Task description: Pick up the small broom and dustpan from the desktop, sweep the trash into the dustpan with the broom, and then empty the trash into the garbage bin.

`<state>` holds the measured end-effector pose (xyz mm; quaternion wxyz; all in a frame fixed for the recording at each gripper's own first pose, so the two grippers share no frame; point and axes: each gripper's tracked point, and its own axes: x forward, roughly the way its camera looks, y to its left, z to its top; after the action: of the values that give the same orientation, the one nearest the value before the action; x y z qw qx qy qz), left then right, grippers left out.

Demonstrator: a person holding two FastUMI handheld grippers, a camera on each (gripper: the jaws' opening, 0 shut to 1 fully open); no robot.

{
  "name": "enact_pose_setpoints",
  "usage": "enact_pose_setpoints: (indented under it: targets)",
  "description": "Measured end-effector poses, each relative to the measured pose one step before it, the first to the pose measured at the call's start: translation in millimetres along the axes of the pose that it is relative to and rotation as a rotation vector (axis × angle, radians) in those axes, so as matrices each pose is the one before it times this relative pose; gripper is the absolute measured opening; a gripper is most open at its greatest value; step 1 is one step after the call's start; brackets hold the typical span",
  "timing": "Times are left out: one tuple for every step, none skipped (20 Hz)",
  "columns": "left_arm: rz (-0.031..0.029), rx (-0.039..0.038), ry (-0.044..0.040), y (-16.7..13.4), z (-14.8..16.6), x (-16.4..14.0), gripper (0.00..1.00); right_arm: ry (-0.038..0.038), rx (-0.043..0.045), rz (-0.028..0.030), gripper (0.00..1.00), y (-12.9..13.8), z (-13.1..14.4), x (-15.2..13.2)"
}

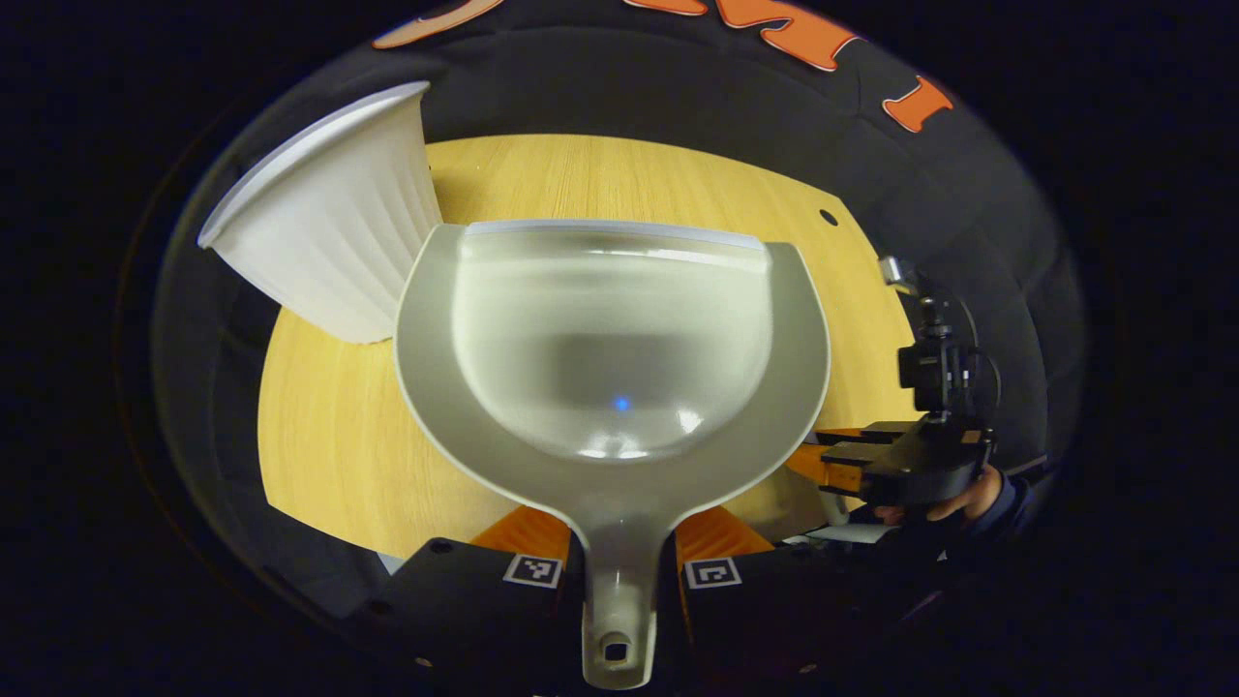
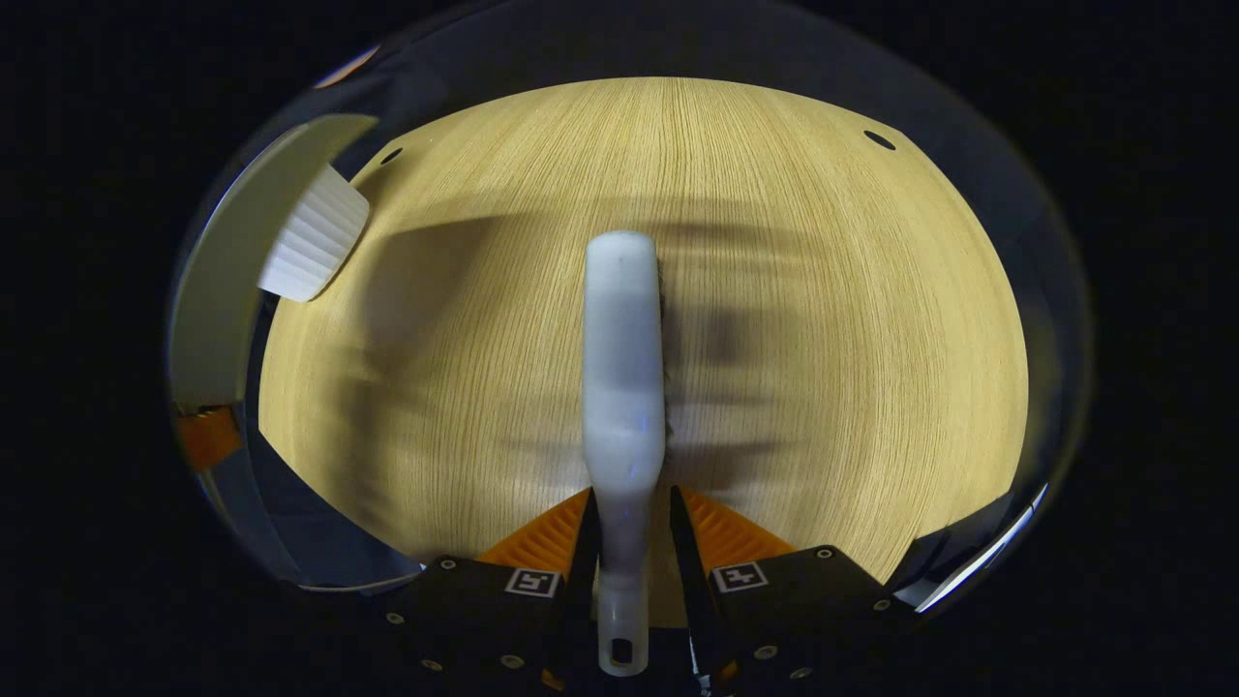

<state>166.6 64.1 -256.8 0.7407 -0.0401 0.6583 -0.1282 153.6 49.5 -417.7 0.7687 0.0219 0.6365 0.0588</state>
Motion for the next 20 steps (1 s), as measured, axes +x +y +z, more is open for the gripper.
enact_pose_setpoints:
  targets:
    - [0.00416,-0.01479,0.02110,0.70,-5.64,15.77,0.32,0.00465,-0.00241,-0.00122,0.43,0.37,-1.13,-0.10]
    - [0.00783,-0.02174,0.02366,-0.29,-4.16,12.27,0.32,0.00178,0.00050,0.00045,0.45,0.00,-1.12,0.84]
    - [0.00593,-0.00433,0.01611,0.12,-4.49,11.02,0.32,0.00353,-0.00140,0.00161,0.45,1.19,-1.38,0.16]
    - [0.00944,0.00076,0.01724,0.82,-4.24,10.55,0.32,0.00130,-0.00267,0.00180,0.46,0.80,-0.65,-0.68]
    - [0.01235,0.01155,0.01173,-0.55,-0.61,5.88,0.32,0.00260,-0.00117,-0.00014,0.46,0.06,-0.76,-0.21]
    - [0.01058,0.01067,0.01624,-2.99,-1.49,5.45,0.32,0.00154,0.00000,0.00506,0.46,1.48,-0.01,-0.25]
    - [0.00659,0.00941,0.00592,-1.34,0.36,4.79,0.32,0.00247,0.00015,0.00058,0.46,0.16,-0.02,-0.04]
    - [-0.00139,0.00580,0.01035,-1.41,0.17,1.76,0.32,-0.00082,0.00121,0.00360,0.46,1.34,-0.89,-0.51]
    - [-0.00367,0.00285,0.00249,-1.42,1.75,1.19,0.32,-0.00141,0.00100,-0.00091,0.46,-0.22,0.37,0.19]
    - [-0.00228,0.00536,0.00140,0.31,-1.07,0.75,0.32,0.00006,0.00263,0.00160,0.46,0.29,-0.01,-0.36]
    - [0.00168,0.00130,0.00308,1.89,-0.45,1.83,0.32,0.00055,0.00404,-0.00134,0.46,-0.20,0.02,-0.25]
    - [-0.00332,0.00427,-0.00030,-2.28,0.77,4.31,0.32,-0.00168,0.00403,0.00235,0.46,0.79,0.18,-0.74]
    - [0.00100,-0.00198,0.00355,0.51,0.26,1.86,0.32,0.00034,0.00436,-0.00056,0.46,0.02,0.07,-0.69]
    - [0.00845,0.00598,-0.00260,-1.41,-1.78,2.80,0.32,-0.00192,0.00366,0.00014,0.46,0.07,0.23,-0.81]
    - [0.01406,0.00994,-0.00025,-1.07,-2.29,4.69,0.32,0.00121,0.00239,-0.00035,0.46,-0.12,-0.80,0.31]
    - [0.01395,0.01109,0.00317,-2.56,-3.15,4.76,0.32,-0.00109,0.00214,-0.00244,0.46,-0.28,-0.53,0.30]
    - [0.00741,0.00804,0.00836,-2.20,-3.56,4.08,0.33,0.00123,0.00102,0.00105,0.46,0.46,-0.38,0.05]
    - [-0.00365,-0.00328,-0.00310,-2.17,-0.87,0.46,0.33,-0.00174,0.00078,-0.00129,0.46,-0.28,1.12,0.27]
    - [-0.00369,-0.00433,0.00523,0.10,-1.29,1.35,0.33,-0.00134,0.00072,0.00117,0.46,0.11,-0.35,-0.70]
    - [-0.00442,-0.00405,0.01041,1.10,-2.75,0.57,0.35,-0.00211,0.00231,-0.00127,0.46,-0.07,0.39,-0.50]
